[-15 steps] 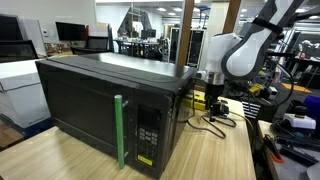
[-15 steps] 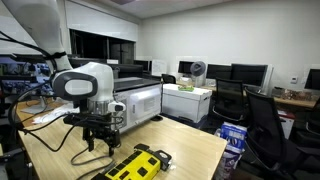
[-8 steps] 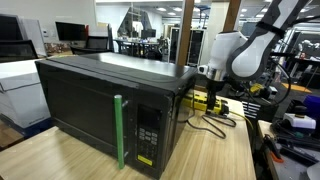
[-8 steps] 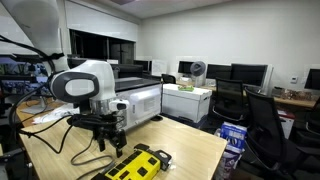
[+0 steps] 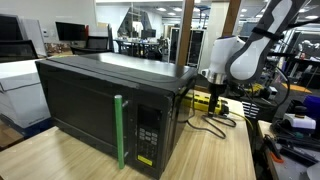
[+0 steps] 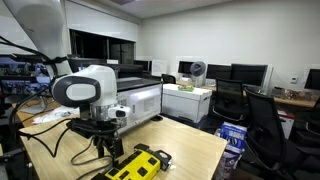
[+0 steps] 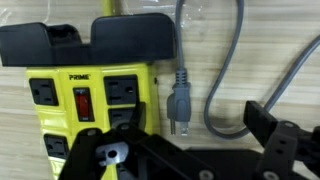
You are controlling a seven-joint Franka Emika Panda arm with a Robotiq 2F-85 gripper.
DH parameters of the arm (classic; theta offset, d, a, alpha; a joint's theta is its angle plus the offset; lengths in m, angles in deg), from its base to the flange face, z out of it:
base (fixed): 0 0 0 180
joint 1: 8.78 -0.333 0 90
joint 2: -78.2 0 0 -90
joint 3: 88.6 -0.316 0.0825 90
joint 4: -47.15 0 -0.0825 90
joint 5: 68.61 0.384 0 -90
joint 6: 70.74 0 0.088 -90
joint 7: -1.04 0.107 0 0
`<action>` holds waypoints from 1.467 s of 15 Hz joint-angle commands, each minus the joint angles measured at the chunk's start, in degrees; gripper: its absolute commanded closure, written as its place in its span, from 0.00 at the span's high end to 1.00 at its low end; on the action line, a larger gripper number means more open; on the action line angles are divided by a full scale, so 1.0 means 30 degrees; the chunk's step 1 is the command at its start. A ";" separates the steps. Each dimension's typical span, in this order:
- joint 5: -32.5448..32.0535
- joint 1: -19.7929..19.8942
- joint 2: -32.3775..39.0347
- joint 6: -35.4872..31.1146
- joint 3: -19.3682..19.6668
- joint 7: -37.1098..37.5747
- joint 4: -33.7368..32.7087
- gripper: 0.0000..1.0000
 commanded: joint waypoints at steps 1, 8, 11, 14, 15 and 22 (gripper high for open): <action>0.1096 0.0161 -0.0163 -0.0097 -0.1044 -0.0602 0.0626 1.00; 0.0517 -0.0515 0.0568 -0.0447 -0.0548 0.0895 0.0344 1.00; 0.0777 -0.0376 0.0781 -0.0186 -0.0219 0.0859 -0.0042 1.00; 0.1001 -0.0127 0.1124 -0.0135 -0.0172 0.0451 -0.0271 1.00; 0.1090 -0.0064 0.1254 -0.0175 -0.0222 0.0371 -0.0318 1.00; 0.2270 0.0574 0.1938 0.0164 -0.0513 0.0038 -0.1364 0.51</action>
